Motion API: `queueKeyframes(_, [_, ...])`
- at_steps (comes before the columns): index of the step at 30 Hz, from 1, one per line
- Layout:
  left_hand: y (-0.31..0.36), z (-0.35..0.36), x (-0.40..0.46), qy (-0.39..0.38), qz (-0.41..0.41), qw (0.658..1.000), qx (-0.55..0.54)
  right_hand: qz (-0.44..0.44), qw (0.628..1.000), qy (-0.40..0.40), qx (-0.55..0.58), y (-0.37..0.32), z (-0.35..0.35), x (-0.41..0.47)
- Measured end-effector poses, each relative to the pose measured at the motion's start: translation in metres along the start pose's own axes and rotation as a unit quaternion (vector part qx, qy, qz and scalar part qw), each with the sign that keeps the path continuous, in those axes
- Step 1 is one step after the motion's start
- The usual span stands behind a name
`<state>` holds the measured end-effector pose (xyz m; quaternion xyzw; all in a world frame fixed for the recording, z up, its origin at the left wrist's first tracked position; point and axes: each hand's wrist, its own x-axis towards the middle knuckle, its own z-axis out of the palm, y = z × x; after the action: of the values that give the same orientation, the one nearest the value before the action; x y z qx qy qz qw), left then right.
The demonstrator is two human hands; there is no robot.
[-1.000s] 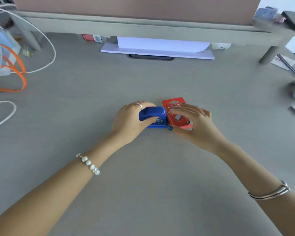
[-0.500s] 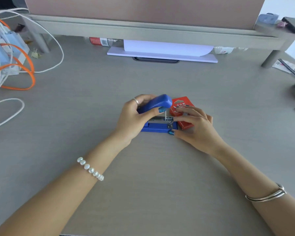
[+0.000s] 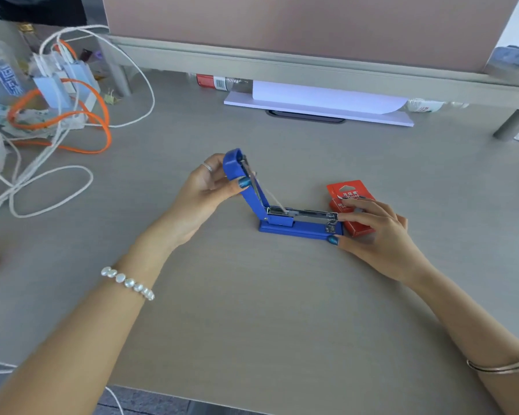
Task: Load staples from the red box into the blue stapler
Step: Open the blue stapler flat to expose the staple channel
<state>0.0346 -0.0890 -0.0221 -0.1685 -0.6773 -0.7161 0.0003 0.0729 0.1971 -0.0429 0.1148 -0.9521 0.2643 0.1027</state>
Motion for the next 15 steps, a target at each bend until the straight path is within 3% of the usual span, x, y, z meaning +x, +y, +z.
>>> queueKeyframes(8, [-0.008, -0.034, -0.006, 0.018, -0.007, 0.988, 0.154, -0.001, 1.000, -0.010, 0.003, 0.001, 0.000, 0.000])
queueKeyframes(15, [-0.021, -0.039, -0.010, -0.013, -0.057, 0.964, 0.260, -0.013, 1.000, -0.008, -0.002, 0.006, 0.002, 0.000])
